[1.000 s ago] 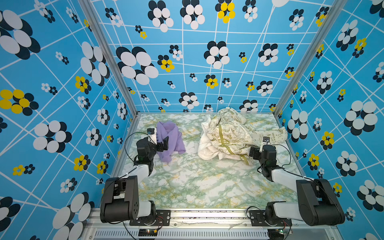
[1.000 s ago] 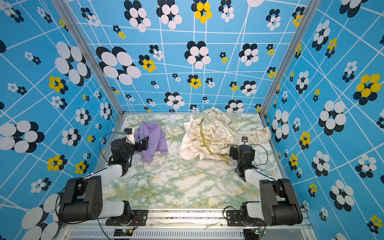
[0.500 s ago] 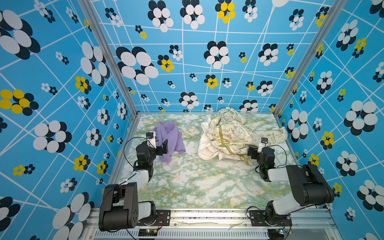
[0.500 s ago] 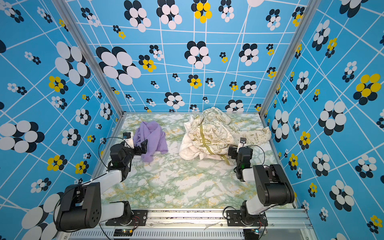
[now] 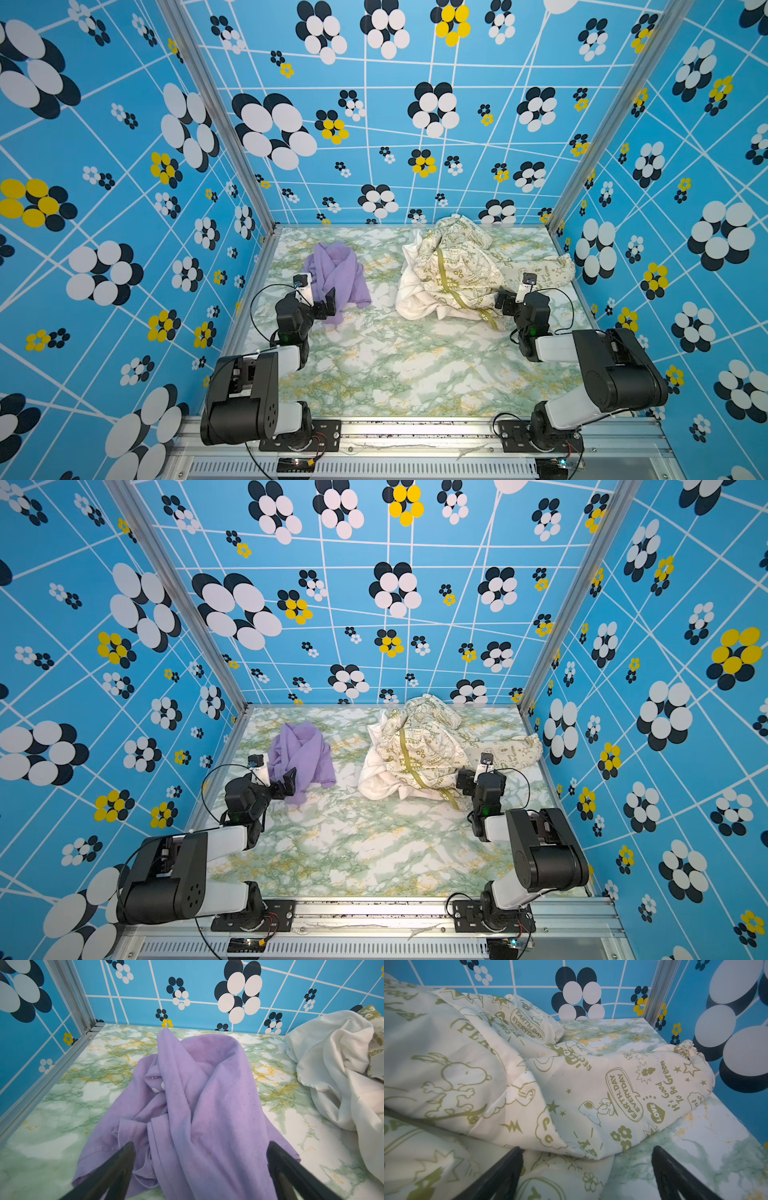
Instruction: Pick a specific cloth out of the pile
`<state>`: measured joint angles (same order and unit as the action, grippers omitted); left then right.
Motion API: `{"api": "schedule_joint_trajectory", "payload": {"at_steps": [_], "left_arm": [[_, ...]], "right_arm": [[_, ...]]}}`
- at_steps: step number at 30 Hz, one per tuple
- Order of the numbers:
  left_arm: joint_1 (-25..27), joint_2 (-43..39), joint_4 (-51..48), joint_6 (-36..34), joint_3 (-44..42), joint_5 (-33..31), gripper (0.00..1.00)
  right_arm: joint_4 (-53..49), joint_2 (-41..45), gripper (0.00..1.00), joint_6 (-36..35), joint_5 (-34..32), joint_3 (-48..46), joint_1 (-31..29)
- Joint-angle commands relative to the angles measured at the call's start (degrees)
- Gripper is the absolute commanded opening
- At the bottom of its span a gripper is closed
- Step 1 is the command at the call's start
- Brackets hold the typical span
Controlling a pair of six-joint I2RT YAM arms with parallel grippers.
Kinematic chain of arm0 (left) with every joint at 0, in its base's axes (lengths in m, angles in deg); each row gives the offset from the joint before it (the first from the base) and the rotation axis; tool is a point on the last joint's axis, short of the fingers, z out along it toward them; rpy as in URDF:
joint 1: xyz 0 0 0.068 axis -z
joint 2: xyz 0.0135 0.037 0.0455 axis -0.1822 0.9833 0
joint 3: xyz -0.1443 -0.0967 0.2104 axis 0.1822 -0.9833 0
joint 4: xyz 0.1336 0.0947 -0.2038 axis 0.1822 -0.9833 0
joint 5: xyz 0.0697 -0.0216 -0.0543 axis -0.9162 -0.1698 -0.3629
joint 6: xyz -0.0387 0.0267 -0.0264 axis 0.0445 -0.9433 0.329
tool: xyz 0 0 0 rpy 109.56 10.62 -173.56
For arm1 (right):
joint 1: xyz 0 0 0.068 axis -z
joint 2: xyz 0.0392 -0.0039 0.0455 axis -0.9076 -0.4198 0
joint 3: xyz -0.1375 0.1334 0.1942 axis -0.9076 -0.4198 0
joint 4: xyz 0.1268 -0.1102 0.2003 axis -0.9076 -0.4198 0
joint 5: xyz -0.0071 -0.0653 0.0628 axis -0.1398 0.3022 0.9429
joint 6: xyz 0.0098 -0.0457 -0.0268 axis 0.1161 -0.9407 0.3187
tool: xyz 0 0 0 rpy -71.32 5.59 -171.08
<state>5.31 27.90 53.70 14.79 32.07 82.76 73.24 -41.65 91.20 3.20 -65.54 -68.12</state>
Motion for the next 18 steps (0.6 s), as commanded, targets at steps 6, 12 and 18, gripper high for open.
{"api": "schedule_joint_trajectory", "payload": {"at_steps": [6, 12, 18], "left_arm": [[-0.1, 9.5, 13.2, -0.1, -1.0, 1.5, 0.99], [1.7, 8.4, 3.6, -1.9, 3.1, -0.8, 0.99], [4.1, 8.1, 0.3, -3.1, 4.6, -6.3, 0.99]], "right_arm": [[1.2, -0.4, 0.99, 0.3, -1.1, 0.5, 0.3], [1.2, -0.4, 0.99, 0.3, -1.1, 0.5, 0.3], [1.2, -0.4, 0.99, 0.3, -1.1, 0.5, 0.3]]}}
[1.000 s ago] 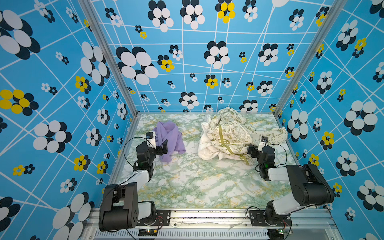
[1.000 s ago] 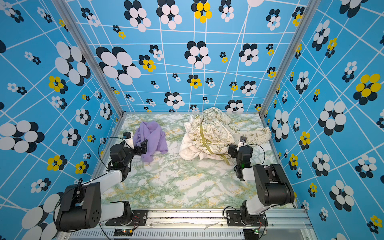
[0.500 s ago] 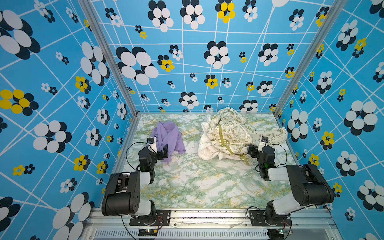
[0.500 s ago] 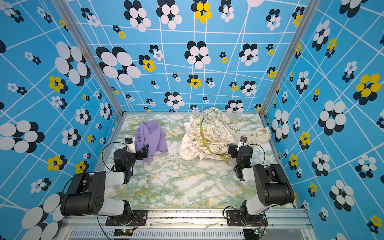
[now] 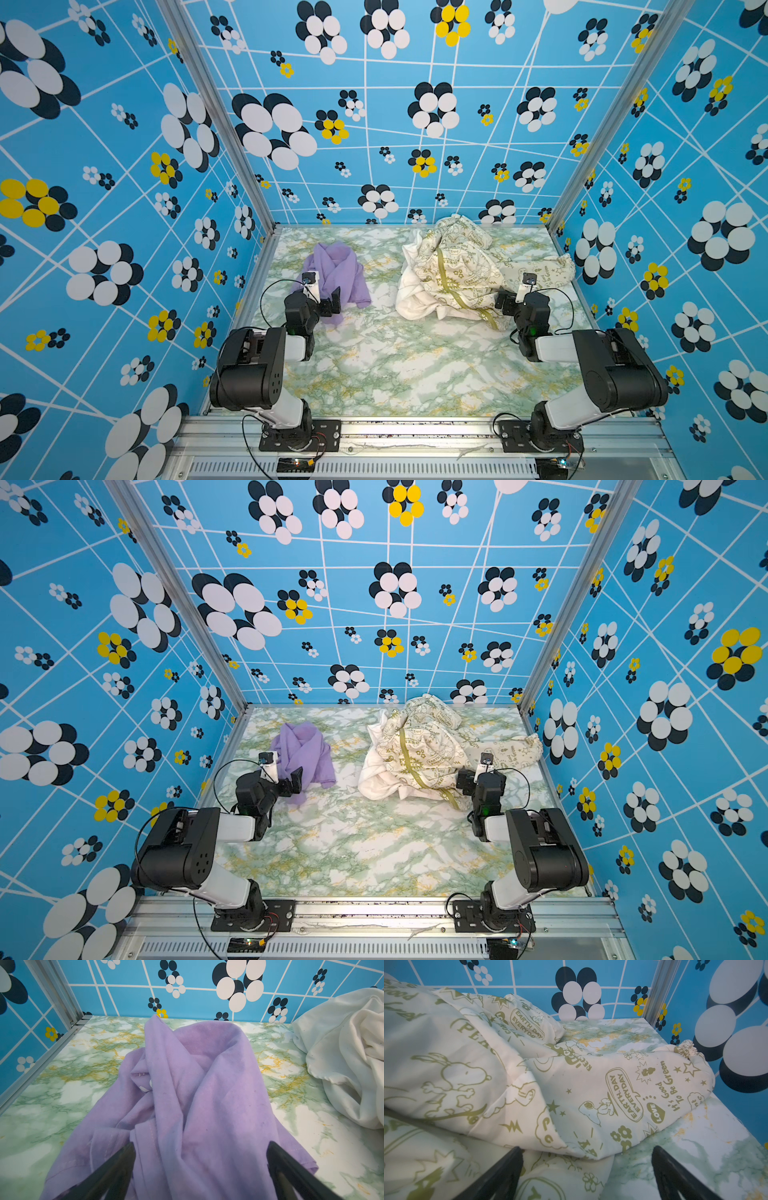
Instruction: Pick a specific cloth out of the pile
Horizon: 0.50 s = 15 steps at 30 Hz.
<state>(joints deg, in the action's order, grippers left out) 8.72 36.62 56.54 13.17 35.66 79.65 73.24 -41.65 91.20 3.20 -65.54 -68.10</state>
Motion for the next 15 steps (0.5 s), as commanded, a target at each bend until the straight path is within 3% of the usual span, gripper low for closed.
{"api": "schedule_joint_trajectory", "payload": {"at_steps": [1, 15], "left_arm": [[0.7, -0.6, -2.5, -1.6, 1.0, -3.2, 0.99], [1.1, -0.5, -3.1, -1.7, 1.4, -3.7, 0.99]], "right_arm": [[1.2, -0.4, 0.99, 0.3, -1.2, 0.5, 0.3], [1.2, -0.4, 0.99, 0.3, -1.1, 0.5, 0.3]]}}
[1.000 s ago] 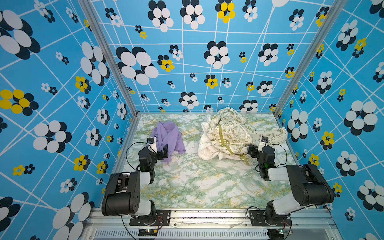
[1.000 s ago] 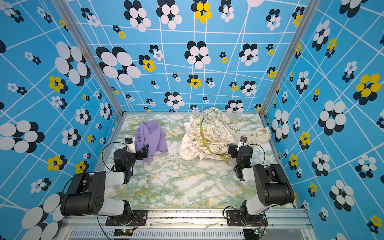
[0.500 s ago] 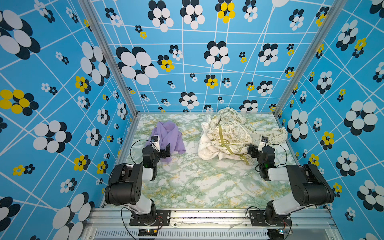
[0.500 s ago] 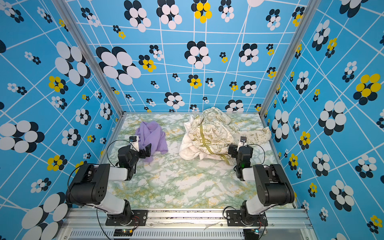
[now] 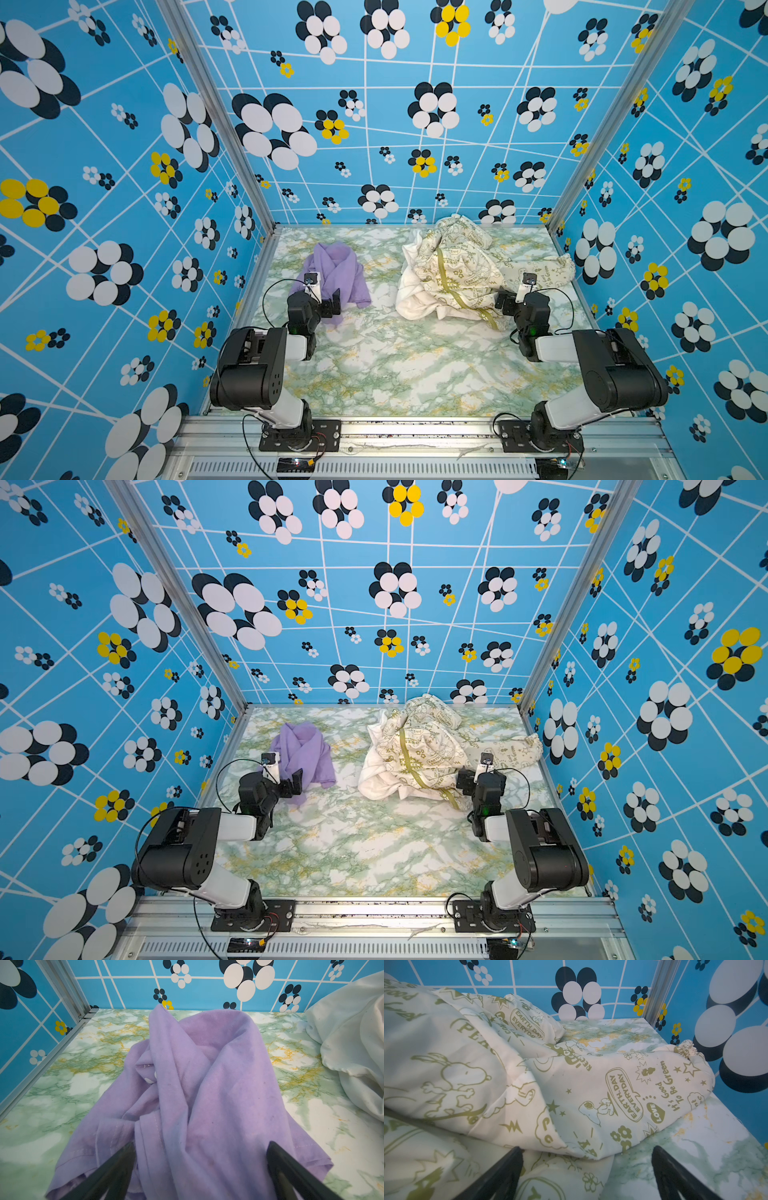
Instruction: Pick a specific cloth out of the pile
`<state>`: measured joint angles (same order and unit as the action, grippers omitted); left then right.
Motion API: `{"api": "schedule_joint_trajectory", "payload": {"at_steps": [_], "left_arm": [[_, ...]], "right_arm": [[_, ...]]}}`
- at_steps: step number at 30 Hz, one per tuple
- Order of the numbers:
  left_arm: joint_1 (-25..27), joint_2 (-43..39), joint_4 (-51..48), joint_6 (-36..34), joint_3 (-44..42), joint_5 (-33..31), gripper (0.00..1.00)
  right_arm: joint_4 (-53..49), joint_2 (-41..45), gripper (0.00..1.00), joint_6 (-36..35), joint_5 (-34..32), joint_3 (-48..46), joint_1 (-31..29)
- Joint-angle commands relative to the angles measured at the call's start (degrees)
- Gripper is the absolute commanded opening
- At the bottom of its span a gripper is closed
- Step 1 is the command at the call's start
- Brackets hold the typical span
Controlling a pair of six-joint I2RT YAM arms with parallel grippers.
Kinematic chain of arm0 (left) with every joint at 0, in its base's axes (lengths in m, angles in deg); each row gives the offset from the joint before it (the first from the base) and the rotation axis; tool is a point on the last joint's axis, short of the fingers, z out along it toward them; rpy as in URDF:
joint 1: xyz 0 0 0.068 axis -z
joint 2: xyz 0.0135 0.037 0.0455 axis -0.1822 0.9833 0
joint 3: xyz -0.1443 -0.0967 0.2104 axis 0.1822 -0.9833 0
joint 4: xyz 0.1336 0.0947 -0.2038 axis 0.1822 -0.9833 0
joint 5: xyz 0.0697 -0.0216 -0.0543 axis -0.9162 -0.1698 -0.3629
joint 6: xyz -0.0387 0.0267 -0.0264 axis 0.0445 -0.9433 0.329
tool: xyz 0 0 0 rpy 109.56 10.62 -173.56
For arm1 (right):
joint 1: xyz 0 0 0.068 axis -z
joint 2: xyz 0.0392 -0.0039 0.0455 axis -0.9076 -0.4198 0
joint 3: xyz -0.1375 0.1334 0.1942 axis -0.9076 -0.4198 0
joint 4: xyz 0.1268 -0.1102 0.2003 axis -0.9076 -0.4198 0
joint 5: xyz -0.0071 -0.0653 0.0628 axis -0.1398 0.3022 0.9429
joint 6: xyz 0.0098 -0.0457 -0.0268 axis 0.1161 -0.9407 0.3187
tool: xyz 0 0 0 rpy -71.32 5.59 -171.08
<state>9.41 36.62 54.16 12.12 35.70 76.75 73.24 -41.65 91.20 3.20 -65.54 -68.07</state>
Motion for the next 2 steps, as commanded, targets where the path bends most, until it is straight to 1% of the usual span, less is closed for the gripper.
{"api": "schedule_joint_trajectory", "payload": {"at_steps": [1, 2], "left_arm": [[0.4, -0.5, -0.6, -0.7, 1.2, -0.8, 0.99], [0.4, -0.6, -0.5, -0.7, 1.1, -0.8, 0.99]], "right_arm": [[1.2, -0.5, 0.99, 0.3, -1.1, 0.5, 0.3], [1.2, -0.5, 0.99, 0.3, -1.1, 0.5, 0.3]]}}
